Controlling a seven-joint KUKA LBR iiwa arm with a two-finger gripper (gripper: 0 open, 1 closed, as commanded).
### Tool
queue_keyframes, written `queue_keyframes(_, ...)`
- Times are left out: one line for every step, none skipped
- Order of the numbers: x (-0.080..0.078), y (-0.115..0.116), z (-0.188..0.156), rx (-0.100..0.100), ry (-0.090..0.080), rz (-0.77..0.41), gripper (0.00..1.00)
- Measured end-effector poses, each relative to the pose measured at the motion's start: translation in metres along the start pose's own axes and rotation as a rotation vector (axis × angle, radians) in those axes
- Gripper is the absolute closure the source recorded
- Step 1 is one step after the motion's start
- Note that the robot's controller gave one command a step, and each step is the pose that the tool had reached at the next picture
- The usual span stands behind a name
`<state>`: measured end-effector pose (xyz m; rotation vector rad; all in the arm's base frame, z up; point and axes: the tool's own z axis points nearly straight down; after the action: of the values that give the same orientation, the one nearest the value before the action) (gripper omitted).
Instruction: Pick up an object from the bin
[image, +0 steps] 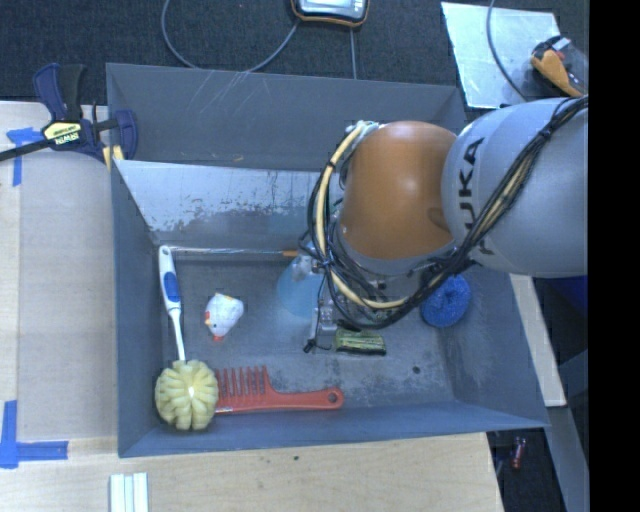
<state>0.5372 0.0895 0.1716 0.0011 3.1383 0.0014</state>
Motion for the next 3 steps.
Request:
queue_keyframes(-0.026, -0.002, -0.041, -0.002, -0.007, 0.189, 0.0)
queue_keyframes(-0.012, 0.009, 0.013, 0.0, 0.002, 0.073, 0.0)
queue_keyframes(-0.031, 0.013, 0.001, 0.0, -0.002, 0.1, 0.0)
